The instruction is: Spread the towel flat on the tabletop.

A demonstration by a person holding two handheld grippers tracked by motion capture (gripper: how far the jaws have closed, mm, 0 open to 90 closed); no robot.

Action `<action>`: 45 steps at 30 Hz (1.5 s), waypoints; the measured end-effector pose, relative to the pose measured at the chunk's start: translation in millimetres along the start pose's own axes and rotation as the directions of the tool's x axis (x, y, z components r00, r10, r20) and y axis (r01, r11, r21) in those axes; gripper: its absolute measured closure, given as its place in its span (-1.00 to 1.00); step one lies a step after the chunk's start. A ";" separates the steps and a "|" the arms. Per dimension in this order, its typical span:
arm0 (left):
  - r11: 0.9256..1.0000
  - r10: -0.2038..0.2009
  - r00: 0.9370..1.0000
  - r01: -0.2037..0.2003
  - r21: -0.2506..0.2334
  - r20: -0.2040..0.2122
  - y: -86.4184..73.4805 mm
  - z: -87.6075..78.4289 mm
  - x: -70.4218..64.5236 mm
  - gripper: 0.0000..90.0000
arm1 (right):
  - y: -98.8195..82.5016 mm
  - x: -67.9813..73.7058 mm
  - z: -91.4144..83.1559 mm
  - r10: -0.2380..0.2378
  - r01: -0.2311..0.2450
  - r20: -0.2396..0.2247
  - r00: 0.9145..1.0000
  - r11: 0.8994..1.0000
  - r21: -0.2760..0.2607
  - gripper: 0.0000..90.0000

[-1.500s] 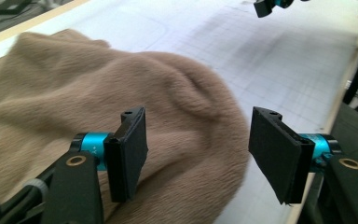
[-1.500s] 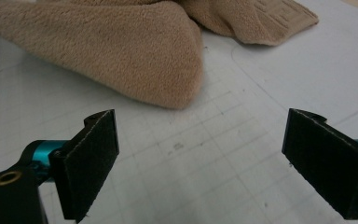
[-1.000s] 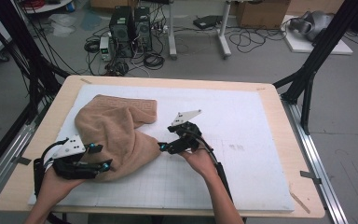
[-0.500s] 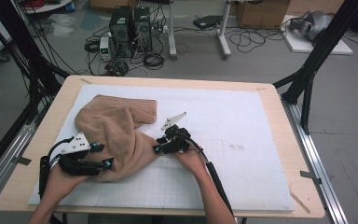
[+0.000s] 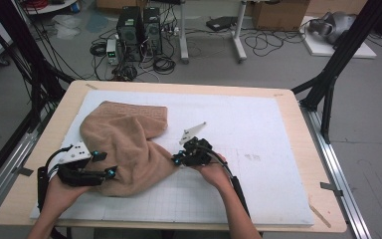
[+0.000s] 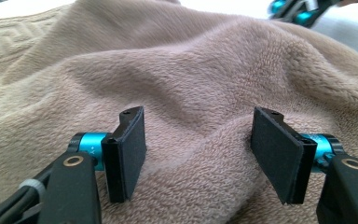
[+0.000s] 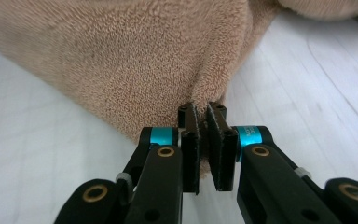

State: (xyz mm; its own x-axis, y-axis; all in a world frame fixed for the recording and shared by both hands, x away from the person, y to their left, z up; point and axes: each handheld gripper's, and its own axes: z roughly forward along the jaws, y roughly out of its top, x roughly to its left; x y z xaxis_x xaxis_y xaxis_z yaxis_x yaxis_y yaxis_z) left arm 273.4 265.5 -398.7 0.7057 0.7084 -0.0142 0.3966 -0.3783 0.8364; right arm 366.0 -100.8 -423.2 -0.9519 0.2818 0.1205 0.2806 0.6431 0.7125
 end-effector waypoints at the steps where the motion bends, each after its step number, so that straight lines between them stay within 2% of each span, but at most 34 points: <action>1: 1.000 -0.007 1.000 0.007 -0.008 -0.009 0.0 -0.1 0.5 -0.20 | -3.0 1.5 -4.6 0.004 -0.004 0.001 1.000 1.000 0.001 0.88; 7: 1.000 -0.023 0.999 0.023 -0.002 -0.033 0.3 1.4 2.3 -0.20 | -28.7 14.3 -36.4 0.002 -0.003 0.023 1.000 1.000 0.019 0.88; 14: 1.000 -0.022 0.999 0.023 0.022 -0.046 0.4 5.0 2.9 -0.20 | -54.2 29.2 -60.0 0.009 -0.010 0.037 0.999 1.000 0.026 0.88; 29: 0.999 -0.010 1.000 0.011 0.034 -0.018 6.5 20.1 -7.4 -0.22 | -100.3 53.7 -109.9 0.057 -0.056 0.083 0.995 0.998 -0.005 0.88; 38: 0.999 -0.007 1.000 0.007 0.037 -0.012 8.2 24.3 -10.0 -0.22 | -117.5 64.8 -127.5 0.070 -0.071 0.084 0.994 0.998 0.000 0.88; 40: 0.999 -0.011 1.000 0.012 0.036 -0.008 8.7 25.4 -10.6 -0.22 | -117.2 65.3 -129.2 0.075 -0.073 0.079 0.994 0.997 -0.022 0.80; 42: 0.999 -0.010 1.000 0.010 0.037 -0.004 9.2 26.5 -10.6 -0.22 | -114.8 63.7 -131.9 0.079 -0.075 0.070 0.994 0.996 -0.057 0.58; 45: 0.999 -0.016 1.000 0.016 0.040 -0.005 9.6 28.5 -9.1 -0.22 | -104.6 58.6 -138.7 0.086 -0.079 0.074 0.994 0.993 -0.091 0.37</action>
State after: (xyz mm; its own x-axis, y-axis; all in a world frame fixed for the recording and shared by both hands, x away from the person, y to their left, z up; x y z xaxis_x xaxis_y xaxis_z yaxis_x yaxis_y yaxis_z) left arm 287.6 238.5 -406.1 0.6963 0.7174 -0.0244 0.4307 -0.3903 0.8137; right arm 263.8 -250.3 -394.7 -0.9125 0.3879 0.1300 0.3426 0.5509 0.7610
